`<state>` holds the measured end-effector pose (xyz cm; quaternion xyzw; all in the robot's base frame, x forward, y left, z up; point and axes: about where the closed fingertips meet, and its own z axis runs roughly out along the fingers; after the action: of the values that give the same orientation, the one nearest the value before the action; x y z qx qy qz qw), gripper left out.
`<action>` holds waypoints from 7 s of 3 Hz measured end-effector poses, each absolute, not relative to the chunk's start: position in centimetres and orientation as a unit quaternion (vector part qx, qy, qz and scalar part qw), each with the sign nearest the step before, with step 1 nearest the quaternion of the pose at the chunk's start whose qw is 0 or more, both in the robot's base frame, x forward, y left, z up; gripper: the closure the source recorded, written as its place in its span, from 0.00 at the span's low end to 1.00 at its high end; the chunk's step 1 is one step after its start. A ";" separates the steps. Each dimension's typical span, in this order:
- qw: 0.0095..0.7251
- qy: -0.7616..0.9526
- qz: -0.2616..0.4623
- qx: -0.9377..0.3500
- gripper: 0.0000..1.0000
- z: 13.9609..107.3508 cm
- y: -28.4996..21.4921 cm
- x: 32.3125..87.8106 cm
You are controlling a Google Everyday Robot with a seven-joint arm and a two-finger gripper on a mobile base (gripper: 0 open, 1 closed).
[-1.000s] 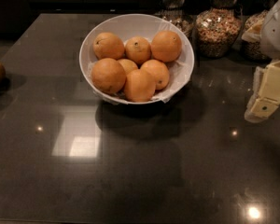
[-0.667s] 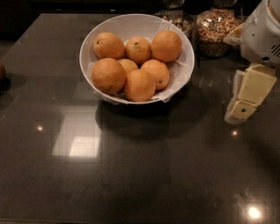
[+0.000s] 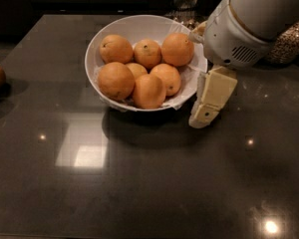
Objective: Pick orange from white bowl
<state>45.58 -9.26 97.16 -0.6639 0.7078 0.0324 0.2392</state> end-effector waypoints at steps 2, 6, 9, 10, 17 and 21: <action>0.255 0.681 0.056 -0.684 0.00 97.1 -5.5 45.3; 0.306 0.628 0.096 -0.709 0.00 95.0 4.6 49.4; 0.314 0.634 0.079 -0.702 0.15 94.9 5.3 51.3; 0.312 0.641 0.077 -0.697 0.24 94.5 5.1 51.7; 0.291 0.638 0.107 -0.705 0.34 91.7 6.8 54.1; 0.291 0.638 0.107 -0.705 1.00 91.8 6.8 54.1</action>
Offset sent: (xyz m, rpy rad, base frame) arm -0.0017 0.0308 -0.0013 0.0380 -0.0038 0.0605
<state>54.13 6.81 91.84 -0.7049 0.6381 0.1073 0.2907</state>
